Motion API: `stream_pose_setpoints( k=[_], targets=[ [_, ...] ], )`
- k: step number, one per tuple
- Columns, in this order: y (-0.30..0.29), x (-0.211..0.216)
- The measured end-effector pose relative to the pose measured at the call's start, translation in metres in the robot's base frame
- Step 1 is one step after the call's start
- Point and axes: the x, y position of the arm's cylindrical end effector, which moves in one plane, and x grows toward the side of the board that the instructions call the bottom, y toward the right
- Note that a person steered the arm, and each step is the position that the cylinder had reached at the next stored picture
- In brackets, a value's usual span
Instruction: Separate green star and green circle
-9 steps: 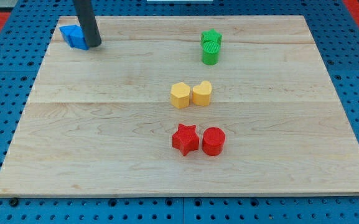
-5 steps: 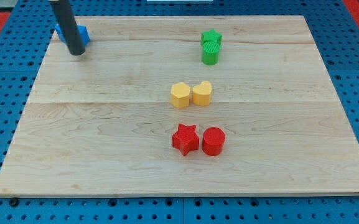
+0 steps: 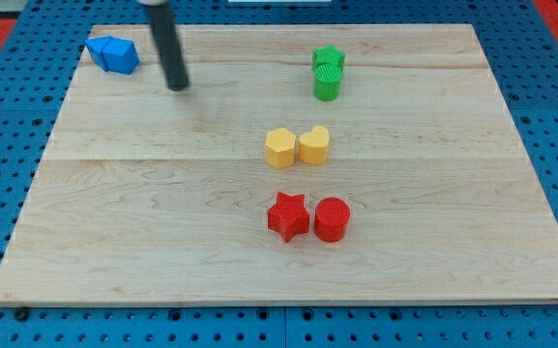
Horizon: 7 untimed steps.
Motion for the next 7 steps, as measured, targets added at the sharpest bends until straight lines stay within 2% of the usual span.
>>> stream_pose_setpoints(
  k=[1,2,3,5,6,7],
  targets=[
    [0.101,0.027],
    [0.205,0.036],
    [0.278,0.016],
    [0.225,-0.012],
    [0.150,-0.037],
    [0.068,-0.045]
  ],
)
